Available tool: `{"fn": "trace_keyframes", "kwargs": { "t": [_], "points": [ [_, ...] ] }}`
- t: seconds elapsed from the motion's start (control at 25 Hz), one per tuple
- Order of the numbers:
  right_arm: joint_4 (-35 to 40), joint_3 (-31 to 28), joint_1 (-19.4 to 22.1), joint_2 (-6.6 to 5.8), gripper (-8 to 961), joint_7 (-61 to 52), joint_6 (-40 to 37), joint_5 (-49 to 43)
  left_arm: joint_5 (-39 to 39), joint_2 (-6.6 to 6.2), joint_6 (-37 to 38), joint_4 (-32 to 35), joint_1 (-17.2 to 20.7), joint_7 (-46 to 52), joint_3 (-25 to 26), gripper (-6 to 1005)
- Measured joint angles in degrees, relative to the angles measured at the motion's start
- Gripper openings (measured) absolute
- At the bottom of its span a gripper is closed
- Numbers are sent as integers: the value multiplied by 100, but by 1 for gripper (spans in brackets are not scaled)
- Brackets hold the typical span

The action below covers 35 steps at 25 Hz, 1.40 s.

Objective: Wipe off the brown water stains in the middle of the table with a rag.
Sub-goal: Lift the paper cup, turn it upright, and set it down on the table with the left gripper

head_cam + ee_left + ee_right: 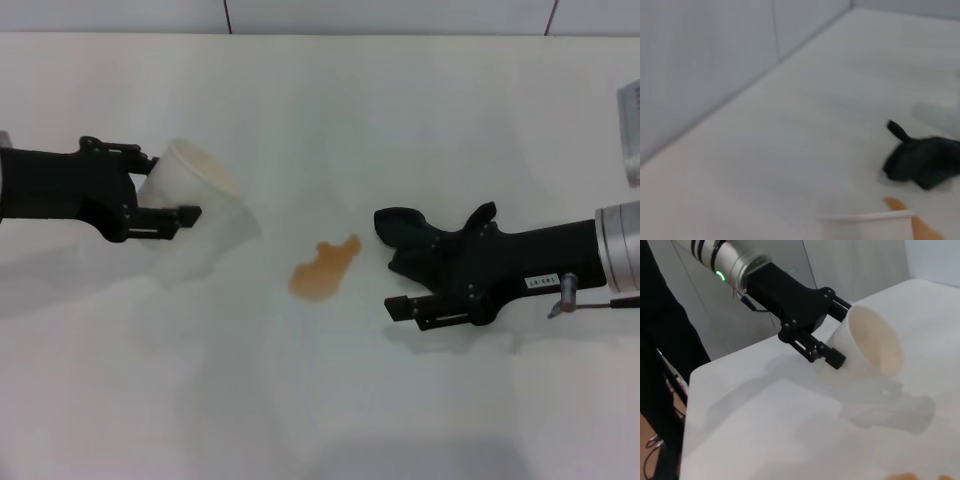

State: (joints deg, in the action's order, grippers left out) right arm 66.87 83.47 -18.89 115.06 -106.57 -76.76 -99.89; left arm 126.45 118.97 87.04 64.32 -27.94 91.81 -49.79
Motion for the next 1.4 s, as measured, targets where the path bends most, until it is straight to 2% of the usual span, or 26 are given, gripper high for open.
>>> {"fn": "trace_keyframes", "kwargs": {
  "t": [0.24,0.48,0.56,0.76,1.0,1.4],
  "points": [
    [-53,-78,-113,-7,705,60,127,-28,-1078,-1,-527,-413,430,-827,10,684],
    [-32,-175,-131,-3,704,155,140,-32,-1762,11,-701,-1051,574,-1789,199,684],
    [-21,-175,-132,-2,704,168,152,-56,-2117,-3,-773,-1641,584,-2535,362,684],
    [-11,-168,-133,6,703,228,241,-250,-2264,6,-845,-2190,549,-3216,591,685],
    [-49,-143,-131,8,702,460,298,-257,-2579,-6,-978,-2831,537,-4023,611,685],
    [-139,-93,-71,8,700,759,420,-259,-2706,4,-1279,-3406,557,-4678,611,686]
  ]
}}
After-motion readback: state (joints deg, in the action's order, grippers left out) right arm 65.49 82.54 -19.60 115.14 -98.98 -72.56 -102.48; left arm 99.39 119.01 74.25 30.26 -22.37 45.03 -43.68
